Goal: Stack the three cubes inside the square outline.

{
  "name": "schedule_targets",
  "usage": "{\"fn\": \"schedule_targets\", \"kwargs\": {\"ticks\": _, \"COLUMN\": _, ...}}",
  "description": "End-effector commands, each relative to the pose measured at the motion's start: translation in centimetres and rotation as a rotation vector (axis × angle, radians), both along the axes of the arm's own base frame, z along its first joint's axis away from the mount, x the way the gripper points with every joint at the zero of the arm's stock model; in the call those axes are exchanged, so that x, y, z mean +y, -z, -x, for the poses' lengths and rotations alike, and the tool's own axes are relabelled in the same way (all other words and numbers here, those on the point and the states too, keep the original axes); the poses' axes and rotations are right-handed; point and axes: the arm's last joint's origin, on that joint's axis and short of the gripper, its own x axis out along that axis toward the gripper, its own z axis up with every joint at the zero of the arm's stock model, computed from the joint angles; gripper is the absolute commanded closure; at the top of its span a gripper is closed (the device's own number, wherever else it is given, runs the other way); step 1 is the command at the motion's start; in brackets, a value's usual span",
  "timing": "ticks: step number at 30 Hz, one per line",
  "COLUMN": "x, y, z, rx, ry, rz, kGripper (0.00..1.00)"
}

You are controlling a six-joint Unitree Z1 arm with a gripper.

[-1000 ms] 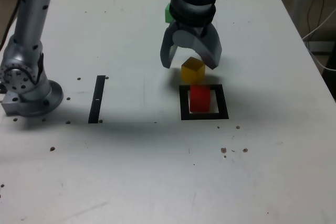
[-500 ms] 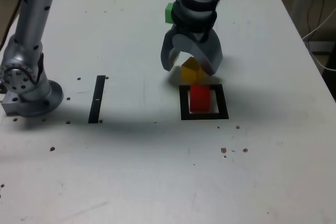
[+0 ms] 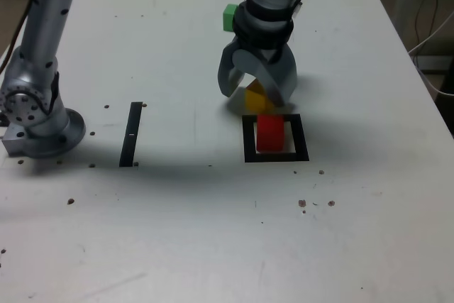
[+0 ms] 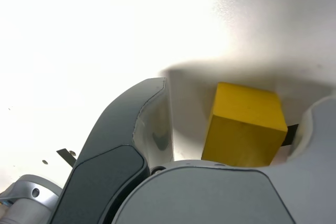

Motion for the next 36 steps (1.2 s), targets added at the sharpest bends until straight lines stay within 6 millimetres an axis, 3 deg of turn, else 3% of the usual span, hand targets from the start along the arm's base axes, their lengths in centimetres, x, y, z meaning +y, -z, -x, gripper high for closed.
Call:
{"fn": "schedule_targets", "kwargs": {"ticks": 1, "x": -0.1, "y": 0.3, "z": -0.3, "rx": -0.005, "ry": 0.0, "rz": -0.006, "kGripper": 0.35}}
{"fn": "schedule_targets", "kwargs": {"ticks": 5, "x": -0.4, "y": 0.3, "z": -0.5, "rx": -0.022, "ry": 0.003, "rz": -0.015, "kGripper": 0.59}}
{"fn": "schedule_targets", "kwargs": {"ticks": 8, "x": -0.6, "y": 0.3, "z": -0.6, "rx": -0.029, "ry": 0.009, "rz": -0.019, "kGripper": 0.69}}
{"fn": "schedule_targets", "kwargs": {"ticks": 28, "x": -0.7, "y": -0.1, "z": -0.4, "rx": -0.028, "ry": 0.007, "rz": -0.019, "kGripper": 0.7}}
{"fn": "schedule_targets", "kwargs": {"ticks": 36, "x": -1.4, "y": -2.5, "z": 0.0, "rx": -0.056, "ry": -0.015, "rz": -0.032, "kGripper": 0.7}}
